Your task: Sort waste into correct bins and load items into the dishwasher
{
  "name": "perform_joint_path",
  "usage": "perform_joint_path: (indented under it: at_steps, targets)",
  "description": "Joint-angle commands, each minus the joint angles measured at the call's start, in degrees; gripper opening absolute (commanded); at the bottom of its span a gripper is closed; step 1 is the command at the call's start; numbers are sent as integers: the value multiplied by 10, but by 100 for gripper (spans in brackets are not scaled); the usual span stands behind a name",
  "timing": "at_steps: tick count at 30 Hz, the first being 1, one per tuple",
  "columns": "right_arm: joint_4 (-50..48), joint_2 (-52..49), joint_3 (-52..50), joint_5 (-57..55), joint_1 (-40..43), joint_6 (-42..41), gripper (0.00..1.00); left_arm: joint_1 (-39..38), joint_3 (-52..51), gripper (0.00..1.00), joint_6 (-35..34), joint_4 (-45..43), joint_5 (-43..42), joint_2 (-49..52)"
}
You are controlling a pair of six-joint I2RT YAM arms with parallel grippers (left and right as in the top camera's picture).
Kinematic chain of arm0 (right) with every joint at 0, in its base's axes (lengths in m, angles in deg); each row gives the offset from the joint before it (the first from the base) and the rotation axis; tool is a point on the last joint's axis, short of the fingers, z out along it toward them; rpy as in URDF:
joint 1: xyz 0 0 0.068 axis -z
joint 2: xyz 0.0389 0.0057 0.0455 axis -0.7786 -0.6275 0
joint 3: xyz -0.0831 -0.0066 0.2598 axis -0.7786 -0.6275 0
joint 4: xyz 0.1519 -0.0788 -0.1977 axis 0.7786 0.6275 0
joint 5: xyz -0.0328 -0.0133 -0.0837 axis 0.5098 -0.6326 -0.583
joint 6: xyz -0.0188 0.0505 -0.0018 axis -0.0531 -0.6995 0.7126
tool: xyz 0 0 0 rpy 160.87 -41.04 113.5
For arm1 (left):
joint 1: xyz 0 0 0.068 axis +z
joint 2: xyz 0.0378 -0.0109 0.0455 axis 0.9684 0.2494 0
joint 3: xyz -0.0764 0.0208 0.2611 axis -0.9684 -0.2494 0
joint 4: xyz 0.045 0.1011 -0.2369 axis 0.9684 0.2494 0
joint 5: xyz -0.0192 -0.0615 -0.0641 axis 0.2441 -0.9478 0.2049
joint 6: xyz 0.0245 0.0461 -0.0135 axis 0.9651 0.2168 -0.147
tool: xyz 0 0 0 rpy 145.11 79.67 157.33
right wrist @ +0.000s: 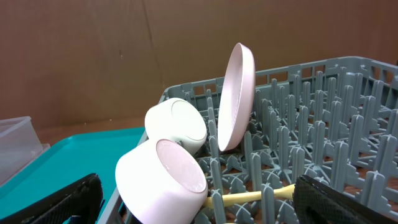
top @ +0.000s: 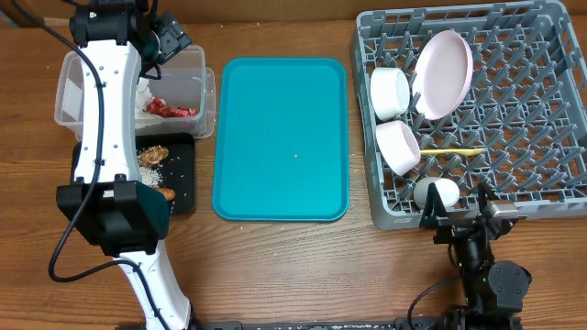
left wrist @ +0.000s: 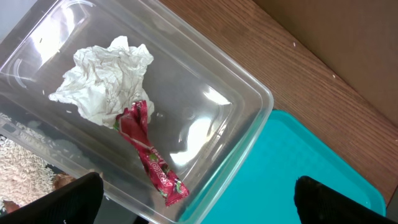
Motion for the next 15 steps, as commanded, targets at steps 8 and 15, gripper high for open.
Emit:
perform_joint_path:
  at_steps: [8, 15]
  targets:
    - [-2, 6, -6, -7, -3, 0, 100, -4, 16, 100, -5, 0, 5, -7]
    - [-2, 6, -6, -7, -3, 0, 100, -89, -18, 100, 72, -49, 132, -183]
